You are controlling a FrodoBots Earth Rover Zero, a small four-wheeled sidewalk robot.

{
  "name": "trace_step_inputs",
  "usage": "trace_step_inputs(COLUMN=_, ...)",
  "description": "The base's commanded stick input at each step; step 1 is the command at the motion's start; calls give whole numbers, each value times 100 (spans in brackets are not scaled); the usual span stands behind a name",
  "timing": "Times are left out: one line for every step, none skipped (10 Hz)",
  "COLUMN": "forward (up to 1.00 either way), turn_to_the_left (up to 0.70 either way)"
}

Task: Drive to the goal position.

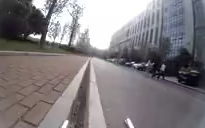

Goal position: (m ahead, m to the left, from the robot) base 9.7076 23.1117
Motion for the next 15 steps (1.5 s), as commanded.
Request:
trace_step_inputs(forward=0, turn_to_the_left=-70)
trace_step_inputs(forward=0, turn_to_the_left=-70)
trace_step_inputs(forward=0, turn_to_the_left=-70)
trace_step_inputs(forward=0, turn_to_the_left=-70)
trace_step_inputs(forward=0, turn_to_the_left=-70)
trace_step_inputs(forward=0, turn_to_the_left=-70)
trace_step_inputs(forward=0, turn_to_the_left=-70)
trace_step_inputs(forward=0, turn_to_the_left=-70)
trace_step_inputs(forward=0, turn_to_the_left=-70)
trace_step_inputs(forward=0, turn_to_the_left=-70)
trace_step_inputs(forward=0, turn_to_the_left=-70)
trace_step_inputs(forward=0, turn_to_the_left=-70)
trace_step_inputs(forward=0, turn_to_the_left=-70)
trace_step_inputs(forward=0, turn_to_the_left=-70)
trace_step_inputs(forward=0, turn_to_the_left=-70)
